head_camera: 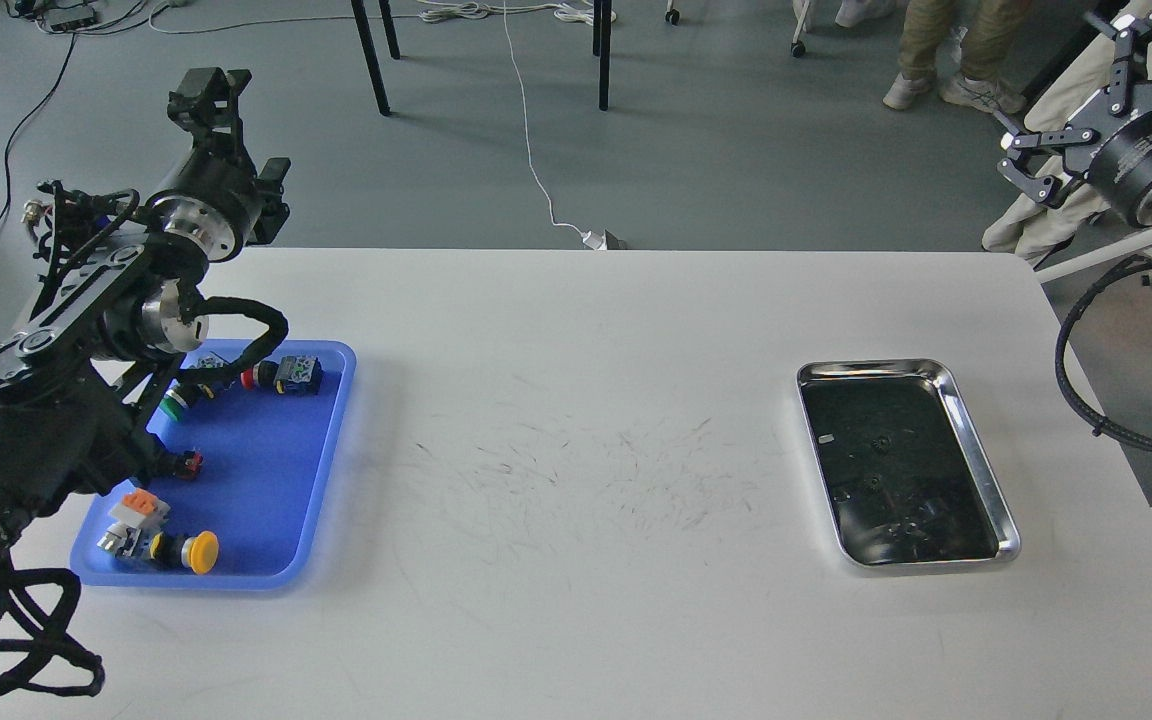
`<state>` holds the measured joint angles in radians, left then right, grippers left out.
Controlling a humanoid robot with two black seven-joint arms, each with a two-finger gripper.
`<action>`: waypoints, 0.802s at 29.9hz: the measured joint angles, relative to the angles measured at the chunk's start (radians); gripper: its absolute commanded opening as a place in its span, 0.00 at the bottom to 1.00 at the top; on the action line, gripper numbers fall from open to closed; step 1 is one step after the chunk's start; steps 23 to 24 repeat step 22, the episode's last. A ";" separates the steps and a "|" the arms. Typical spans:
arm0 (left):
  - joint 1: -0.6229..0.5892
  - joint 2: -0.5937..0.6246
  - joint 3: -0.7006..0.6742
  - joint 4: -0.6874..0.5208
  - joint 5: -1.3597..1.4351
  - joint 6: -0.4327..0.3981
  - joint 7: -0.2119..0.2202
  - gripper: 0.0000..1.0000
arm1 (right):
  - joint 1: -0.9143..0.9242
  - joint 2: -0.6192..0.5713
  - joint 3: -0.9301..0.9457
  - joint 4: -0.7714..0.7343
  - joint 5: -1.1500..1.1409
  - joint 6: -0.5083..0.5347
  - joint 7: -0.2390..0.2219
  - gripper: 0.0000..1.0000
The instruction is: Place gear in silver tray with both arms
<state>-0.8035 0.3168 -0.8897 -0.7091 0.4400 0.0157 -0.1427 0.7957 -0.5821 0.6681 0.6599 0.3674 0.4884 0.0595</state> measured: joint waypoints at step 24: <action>-0.003 0.056 -0.025 -0.040 -0.254 -0.088 0.014 0.98 | -0.182 0.064 0.167 0.199 -0.003 0.000 0.008 0.99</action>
